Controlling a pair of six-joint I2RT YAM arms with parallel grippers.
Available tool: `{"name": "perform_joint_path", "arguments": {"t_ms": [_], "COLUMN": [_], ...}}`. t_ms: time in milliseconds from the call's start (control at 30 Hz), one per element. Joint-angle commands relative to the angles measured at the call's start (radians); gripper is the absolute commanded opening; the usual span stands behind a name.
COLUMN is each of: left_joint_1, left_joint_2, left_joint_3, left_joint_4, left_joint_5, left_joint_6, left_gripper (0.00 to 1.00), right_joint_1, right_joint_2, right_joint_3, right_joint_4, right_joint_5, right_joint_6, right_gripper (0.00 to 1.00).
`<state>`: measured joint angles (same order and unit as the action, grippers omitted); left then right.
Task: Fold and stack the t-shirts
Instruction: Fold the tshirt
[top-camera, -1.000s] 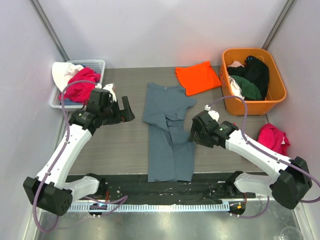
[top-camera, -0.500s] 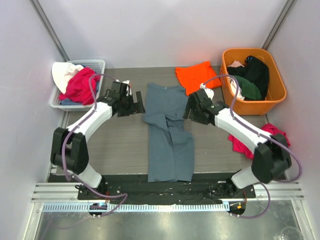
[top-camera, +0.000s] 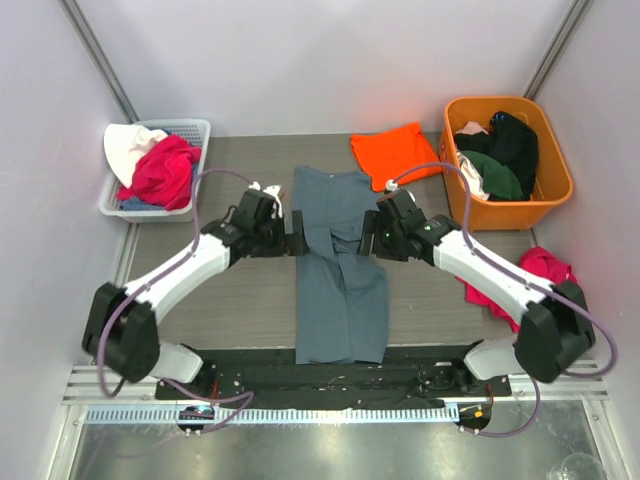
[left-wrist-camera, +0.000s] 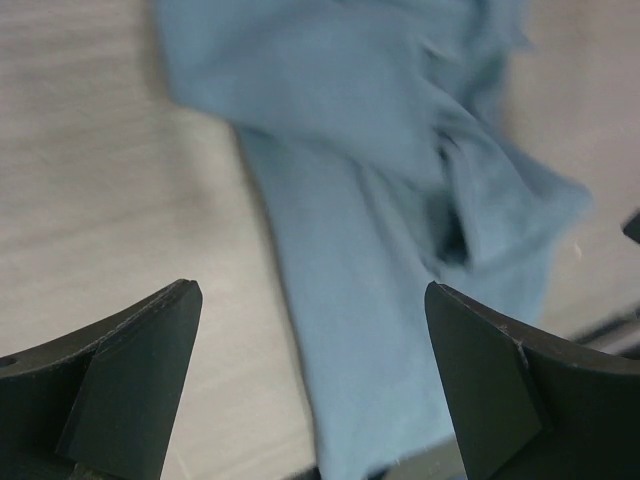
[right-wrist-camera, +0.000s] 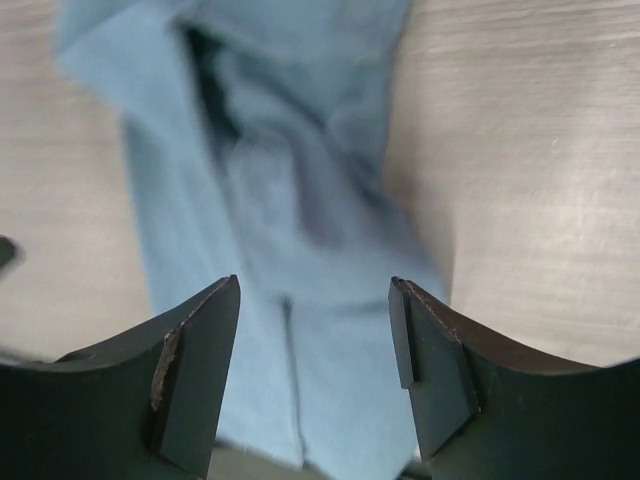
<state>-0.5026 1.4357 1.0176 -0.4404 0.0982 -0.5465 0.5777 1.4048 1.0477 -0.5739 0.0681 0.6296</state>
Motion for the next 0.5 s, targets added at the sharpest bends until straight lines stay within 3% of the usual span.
{"name": "perform_joint_path", "arguments": {"t_ms": [0,267,467], "left_joint_1": [-0.082,-0.270,-0.292], "left_joint_2": [-0.130,-0.187,-0.265], "left_joint_3": [-0.062,-0.114,-0.181], "left_joint_4": [0.011,-0.049,-0.066], "left_joint_5": [-0.078,-0.173,-0.206], "left_joint_6": [-0.066,-0.136,-0.211], "left_gripper": [1.00,1.00,1.00], "right_joint_1": [0.054,0.215,0.361], "right_joint_2": [-0.134,-0.205,-0.170], "right_joint_3": [-0.026,-0.094,-0.117], "right_joint_4": [-0.062,-0.107,-0.127], "right_joint_5": [0.021,0.004,0.068], "right_joint_6": [-0.011,0.071,0.142], "right_gripper": [0.69,0.69,0.69]}}
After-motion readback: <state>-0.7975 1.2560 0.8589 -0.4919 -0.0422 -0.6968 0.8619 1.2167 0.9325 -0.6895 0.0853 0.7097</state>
